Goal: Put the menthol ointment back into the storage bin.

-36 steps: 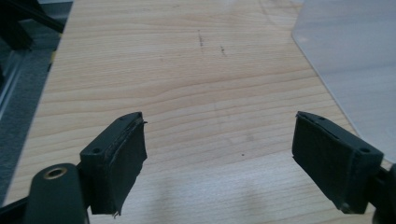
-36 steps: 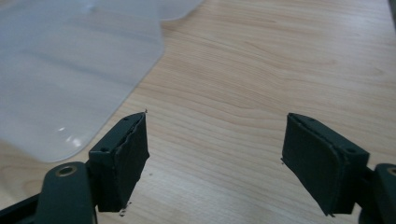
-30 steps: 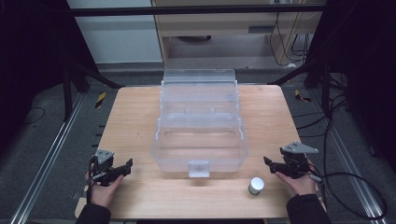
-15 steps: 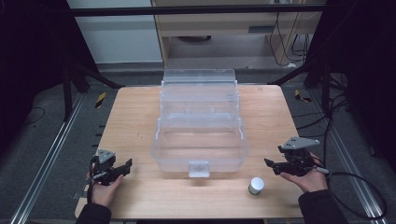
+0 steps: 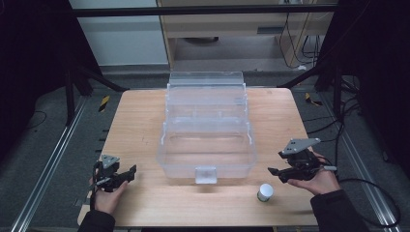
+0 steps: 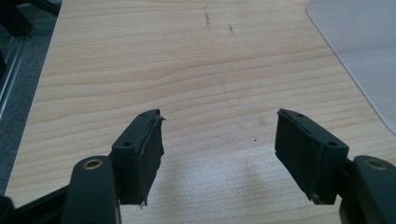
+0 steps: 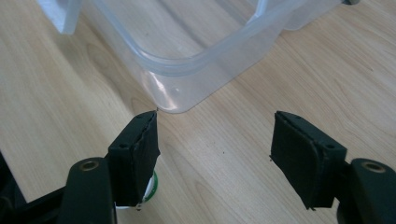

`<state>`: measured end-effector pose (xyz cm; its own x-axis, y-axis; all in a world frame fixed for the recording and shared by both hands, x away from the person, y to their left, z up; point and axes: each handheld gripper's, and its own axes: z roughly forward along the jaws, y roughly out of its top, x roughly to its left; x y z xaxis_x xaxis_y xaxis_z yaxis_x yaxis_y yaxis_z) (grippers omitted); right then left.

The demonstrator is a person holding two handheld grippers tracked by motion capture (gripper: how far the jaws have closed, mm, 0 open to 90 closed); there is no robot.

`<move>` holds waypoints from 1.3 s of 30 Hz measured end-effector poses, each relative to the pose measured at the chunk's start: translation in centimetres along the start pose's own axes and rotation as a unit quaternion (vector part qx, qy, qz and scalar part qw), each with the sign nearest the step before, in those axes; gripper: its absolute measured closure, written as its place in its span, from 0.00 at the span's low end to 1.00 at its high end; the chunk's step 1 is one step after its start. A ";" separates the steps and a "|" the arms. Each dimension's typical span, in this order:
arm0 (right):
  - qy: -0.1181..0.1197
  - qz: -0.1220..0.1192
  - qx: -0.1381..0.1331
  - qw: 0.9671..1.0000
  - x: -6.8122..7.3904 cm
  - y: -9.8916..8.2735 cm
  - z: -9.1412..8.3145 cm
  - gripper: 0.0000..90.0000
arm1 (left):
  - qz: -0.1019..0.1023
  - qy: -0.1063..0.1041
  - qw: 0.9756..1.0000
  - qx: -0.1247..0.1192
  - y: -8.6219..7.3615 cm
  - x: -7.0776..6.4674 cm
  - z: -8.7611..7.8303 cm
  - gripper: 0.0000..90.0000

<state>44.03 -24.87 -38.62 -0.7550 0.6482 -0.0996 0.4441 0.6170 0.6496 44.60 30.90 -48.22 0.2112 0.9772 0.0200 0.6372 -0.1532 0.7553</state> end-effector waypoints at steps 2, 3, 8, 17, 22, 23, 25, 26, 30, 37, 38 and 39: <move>0.008 -0.007 0.008 1.000 0.2 0.3 -0.1 0.37 | 0.001 -0.001 1.000 0.002 0.0 0.0 0.1 0.35; 0.013 -0.011 0.012 1.000 0.3 0.5 -0.1 0.37 | 0.002 -0.001 1.000 0.003 0.0 0.0 0.1 0.35; 0.034 -0.034 0.031 0.998 0.9 1.1 -0.2 0.38 | 0.003 -0.003 1.000 0.003 0.0 -0.1 0.1 0.35; 0.067 -0.065 0.074 0.993 1.8 1.5 0.2 0.40 | 0.006 -0.003 1.000 0.003 0.0 -0.1 0.1 0.35; 0.080 -0.084 0.092 0.989 2.3 1.6 0.3 0.42 | 0.006 -0.001 1.000 0.003 0.1 -0.1 0.1 0.35; 0.084 -0.085 0.095 0.988 2.4 1.7 0.4 0.42 | 0.007 -0.001 1.000 0.004 0.0 -0.1 0.1 0.35; 0.087 -0.089 0.101 0.987 2.5 1.7 0.5 0.43 | 0.008 -0.001 1.000 0.004 0.0 -0.2 0.1 0.35; 0.088 -0.094 0.104 0.986 2.6 1.7 0.5 0.43 | 0.009 0.000 1.000 0.005 0.0 -0.2 0.1 0.35; 0.095 -0.104 0.121 0.983 3.0 1.6 0.7 0.43 | 0.013 0.000 1.000 0.005 0.0 -0.3 0.1 0.35; 0.110 -0.129 0.159 0.973 3.6 1.4 1.5 0.44 | 0.015 0.000 1.000 0.007 0.0 -0.3 0.2 0.35; 0.112 -0.132 0.163 0.971 3.7 1.3 1.7 0.45 | 0.015 0.000 1.000 0.007 0.0 -0.3 0.1 0.35; 0.114 -0.136 0.168 0.970 3.7 1.2 1.9 0.45 | 0.015 0.000 1.000 0.007 0.0 -0.3 0.1 0.35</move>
<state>42.74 -20.85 -39.64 -0.9359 0.3501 -0.0390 0.3176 0.8865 0.3365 44.65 30.54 -48.28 0.2306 0.9722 0.0415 0.6405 -0.1838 0.7457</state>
